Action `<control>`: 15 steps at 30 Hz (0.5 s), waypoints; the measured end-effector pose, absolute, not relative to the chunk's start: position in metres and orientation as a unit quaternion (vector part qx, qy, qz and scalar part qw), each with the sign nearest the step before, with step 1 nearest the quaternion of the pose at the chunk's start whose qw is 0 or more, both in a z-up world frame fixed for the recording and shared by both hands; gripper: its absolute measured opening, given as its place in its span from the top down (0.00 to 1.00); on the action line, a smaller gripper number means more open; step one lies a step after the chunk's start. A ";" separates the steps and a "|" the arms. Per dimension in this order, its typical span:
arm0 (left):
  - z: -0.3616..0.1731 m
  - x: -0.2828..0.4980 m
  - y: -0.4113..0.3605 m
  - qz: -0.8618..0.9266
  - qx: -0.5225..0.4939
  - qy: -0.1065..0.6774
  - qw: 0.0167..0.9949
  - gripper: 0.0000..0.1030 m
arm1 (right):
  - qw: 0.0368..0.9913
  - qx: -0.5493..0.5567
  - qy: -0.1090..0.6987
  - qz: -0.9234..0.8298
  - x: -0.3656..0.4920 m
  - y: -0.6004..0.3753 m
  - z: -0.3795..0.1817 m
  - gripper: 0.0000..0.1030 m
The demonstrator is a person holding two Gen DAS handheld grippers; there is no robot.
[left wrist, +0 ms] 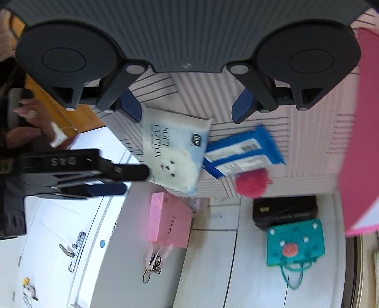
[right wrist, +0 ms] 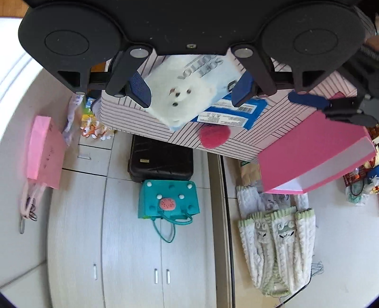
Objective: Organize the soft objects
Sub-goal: 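Move both open grippers back to the white soft cotton pack, then close both grippers on the edges of the soft cotton pack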
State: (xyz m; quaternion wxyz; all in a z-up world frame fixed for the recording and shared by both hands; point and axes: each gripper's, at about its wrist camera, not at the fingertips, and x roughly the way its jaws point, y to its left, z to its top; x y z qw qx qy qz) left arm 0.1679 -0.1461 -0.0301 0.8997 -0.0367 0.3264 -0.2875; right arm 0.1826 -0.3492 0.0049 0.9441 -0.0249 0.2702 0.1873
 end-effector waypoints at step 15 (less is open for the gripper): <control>-0.062 0.174 -0.168 -0.217 -0.138 0.337 0.906 0.37 | 0.910 -0.072 0.348 0.214 0.270 -0.362 -0.011 0.25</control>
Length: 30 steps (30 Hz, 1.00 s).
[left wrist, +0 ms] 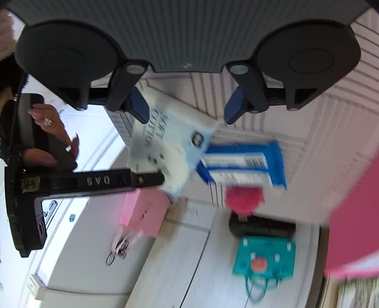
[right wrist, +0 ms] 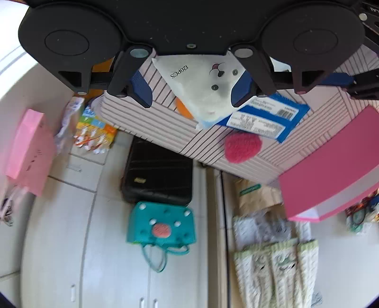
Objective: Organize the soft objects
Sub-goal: 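Close both grippers on the edges of the soft cotton pack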
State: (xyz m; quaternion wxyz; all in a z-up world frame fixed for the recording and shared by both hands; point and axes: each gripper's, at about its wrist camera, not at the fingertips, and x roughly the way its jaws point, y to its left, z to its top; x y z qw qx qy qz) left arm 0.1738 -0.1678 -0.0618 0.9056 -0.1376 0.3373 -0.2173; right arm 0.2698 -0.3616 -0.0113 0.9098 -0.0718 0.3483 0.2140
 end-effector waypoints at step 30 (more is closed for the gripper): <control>-0.076 0.185 -0.152 -0.190 -0.225 0.339 0.894 0.81 | 0.902 -0.020 0.358 0.242 0.253 -0.372 -0.005 0.69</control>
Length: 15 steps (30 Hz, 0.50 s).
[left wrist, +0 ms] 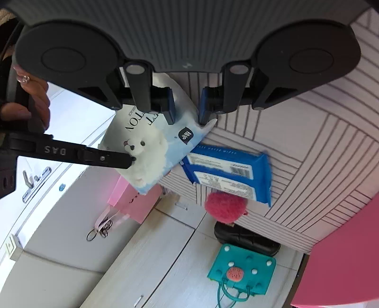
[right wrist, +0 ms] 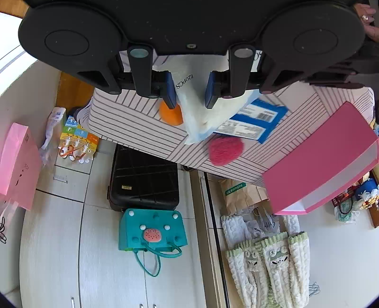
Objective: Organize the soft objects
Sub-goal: 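Close both grippers on the edges of the soft cotton pack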
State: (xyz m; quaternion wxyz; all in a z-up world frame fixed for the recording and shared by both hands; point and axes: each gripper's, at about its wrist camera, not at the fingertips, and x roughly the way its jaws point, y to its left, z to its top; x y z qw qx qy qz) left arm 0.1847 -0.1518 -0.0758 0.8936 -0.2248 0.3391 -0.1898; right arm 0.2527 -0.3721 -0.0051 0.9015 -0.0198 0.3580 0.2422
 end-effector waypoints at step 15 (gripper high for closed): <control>-0.052 0.163 -0.119 -0.187 -0.210 0.335 0.899 0.81 | 0.902 0.020 0.360 0.237 0.199 -0.353 -0.003 0.63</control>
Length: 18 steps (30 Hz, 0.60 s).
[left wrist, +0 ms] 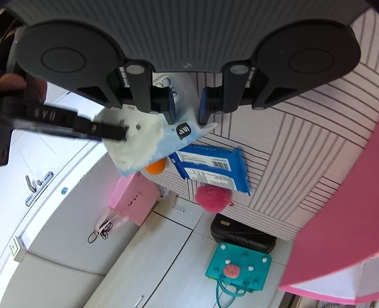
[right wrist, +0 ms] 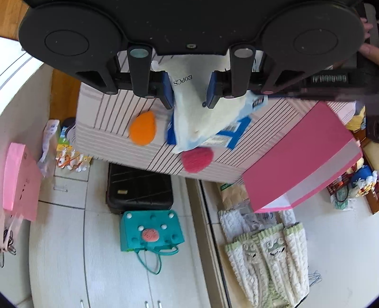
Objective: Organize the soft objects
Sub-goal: 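Close both grippers on the edges of the soft cotton pack, then lift the cotton pack with both grippers and carry it over the box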
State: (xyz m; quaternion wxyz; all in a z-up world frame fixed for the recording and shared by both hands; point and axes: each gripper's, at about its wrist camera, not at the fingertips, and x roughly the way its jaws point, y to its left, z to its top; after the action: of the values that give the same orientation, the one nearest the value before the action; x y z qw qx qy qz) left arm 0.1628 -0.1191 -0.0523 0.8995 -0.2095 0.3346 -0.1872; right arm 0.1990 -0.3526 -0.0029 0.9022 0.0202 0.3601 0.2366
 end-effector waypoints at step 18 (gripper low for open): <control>-0.011 0.132 -0.103 -0.201 -0.090 0.330 0.918 0.81 | 0.878 0.020 0.423 0.222 0.161 -0.312 -0.009 0.59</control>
State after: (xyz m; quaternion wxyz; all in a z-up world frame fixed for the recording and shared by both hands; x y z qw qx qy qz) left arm 0.1323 -0.1027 -0.0107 0.9179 -0.0900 0.3299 -0.2013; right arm 0.1608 -0.3121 -0.0090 0.8782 0.0202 0.4230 0.2224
